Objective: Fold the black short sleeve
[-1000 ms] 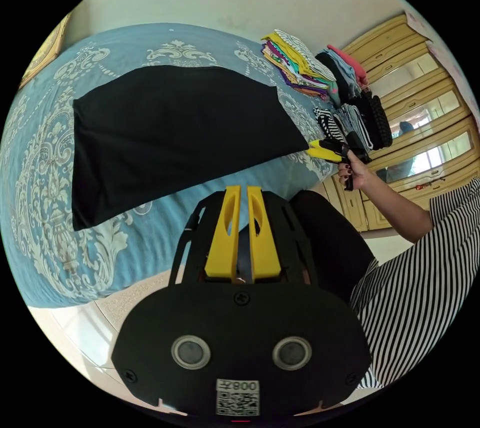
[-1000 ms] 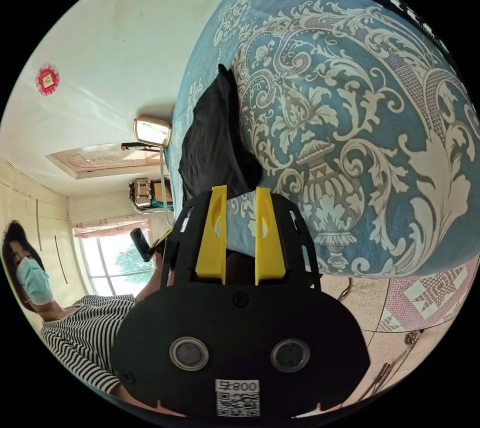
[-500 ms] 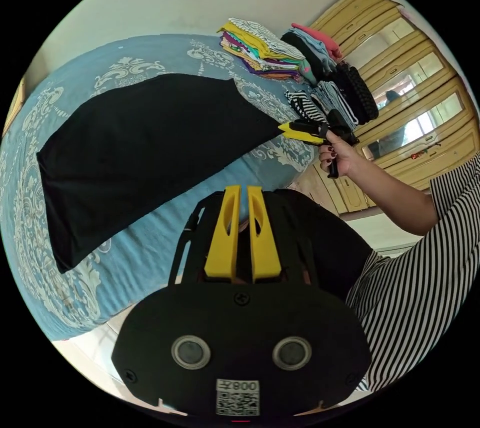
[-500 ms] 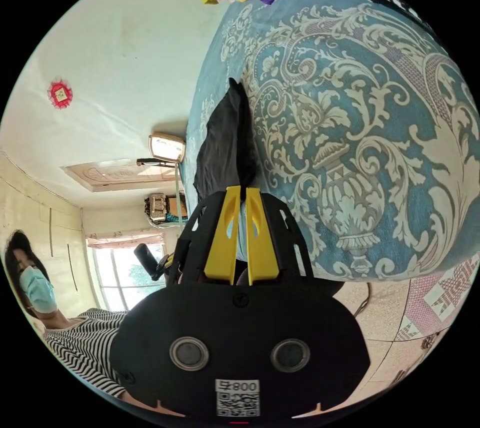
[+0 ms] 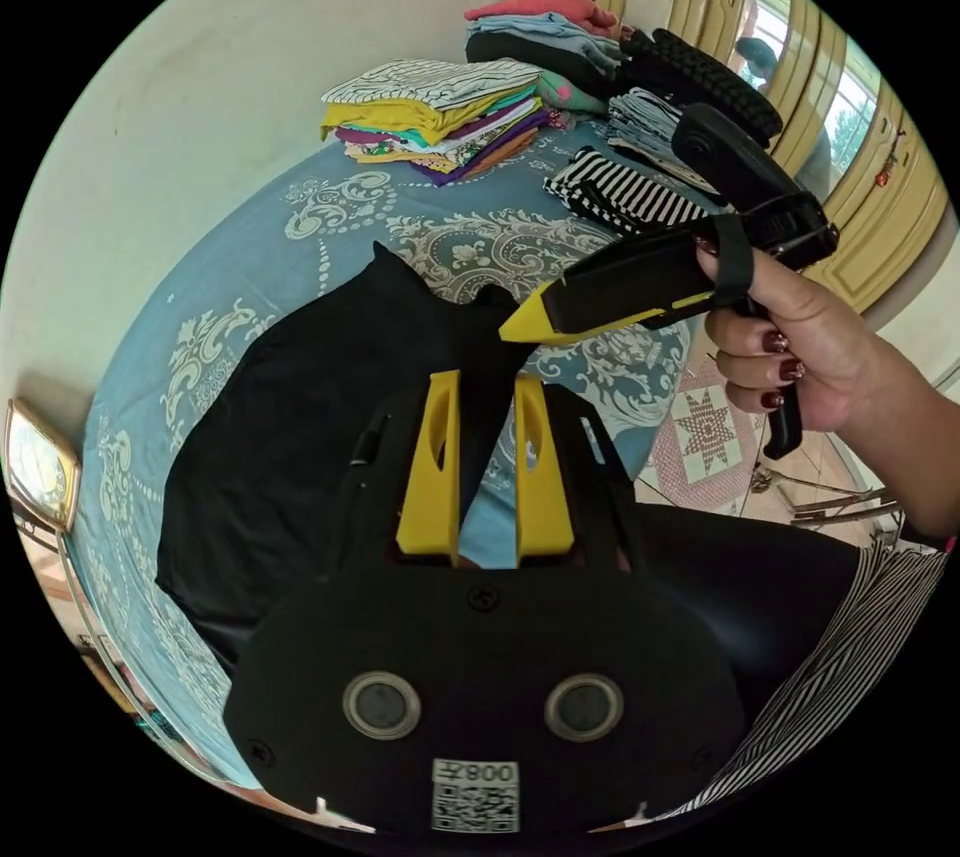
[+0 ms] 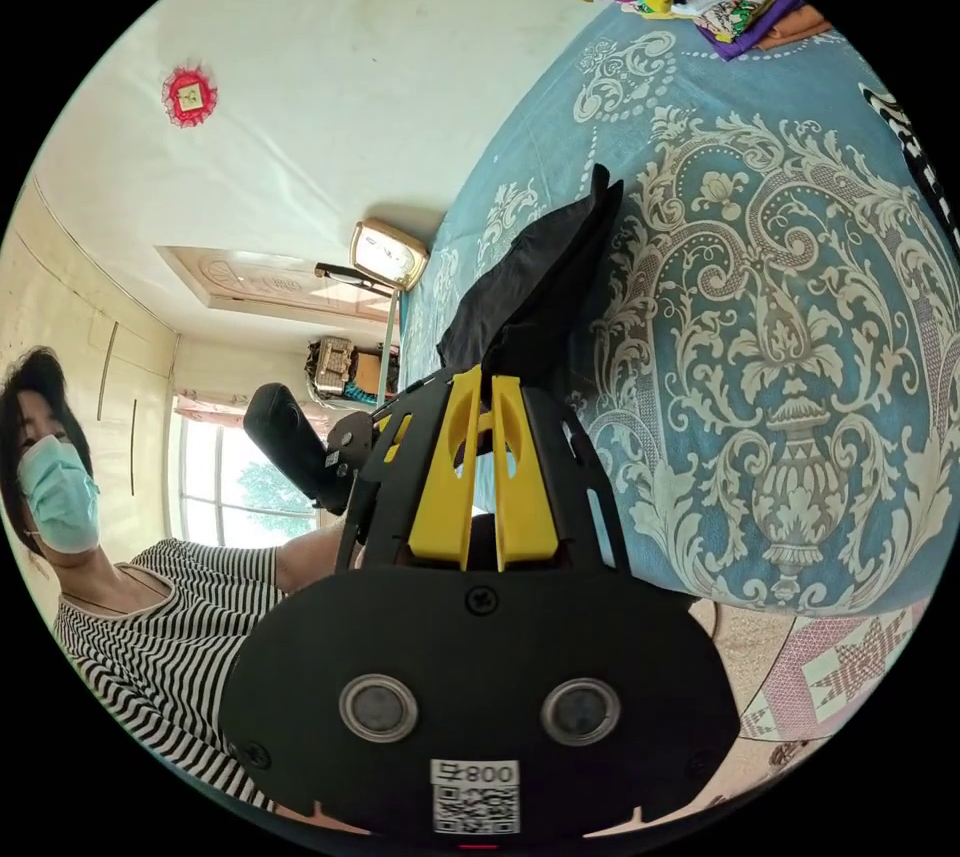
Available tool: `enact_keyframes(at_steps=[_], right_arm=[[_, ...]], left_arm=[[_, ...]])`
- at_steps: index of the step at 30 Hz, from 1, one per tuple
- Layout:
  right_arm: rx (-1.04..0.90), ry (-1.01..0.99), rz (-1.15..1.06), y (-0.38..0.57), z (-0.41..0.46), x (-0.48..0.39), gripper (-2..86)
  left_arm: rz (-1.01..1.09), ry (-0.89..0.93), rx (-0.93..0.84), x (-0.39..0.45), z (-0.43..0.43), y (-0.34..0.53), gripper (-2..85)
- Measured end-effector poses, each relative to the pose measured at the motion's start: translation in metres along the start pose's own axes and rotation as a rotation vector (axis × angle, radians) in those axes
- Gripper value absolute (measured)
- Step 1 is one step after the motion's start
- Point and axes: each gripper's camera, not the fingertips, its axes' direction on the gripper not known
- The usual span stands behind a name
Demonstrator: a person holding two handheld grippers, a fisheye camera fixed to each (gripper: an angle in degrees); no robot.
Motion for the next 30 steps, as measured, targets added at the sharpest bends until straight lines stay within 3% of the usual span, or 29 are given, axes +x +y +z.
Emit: enact_keyframes(at_steps=[4,8,16,20,30], right_arm=[[-0.018,-0.021,-0.026,-0.007,0.003,0.006,2.7],[0.096,-0.054,0.029,-0.02,-0.017,0.038,4.3],[0.108,-0.113,0.17,-0.107,0.017,0.094,9.6],[0.067,-0.046,0.208,-0.147,0.045,0.094,10.2],[-0.024,-0.003,0.21,-0.185,0.083,0.075,3.5]], left_arm=[[-0.093,0.023,0.054,-0.001,-0.006,0.0,3.2],[-0.188,0.092,0.108,-0.014,-0.016,0.004,2.5],[-0.17,0.119,0.11,0.001,-0.018,-0.003,2.3],[-0.169,0.136,0.107,0.008,-0.018,-0.005,2.3],[-0.125,0.176,0.075,0.02,-0.03,-0.002,2.0]])
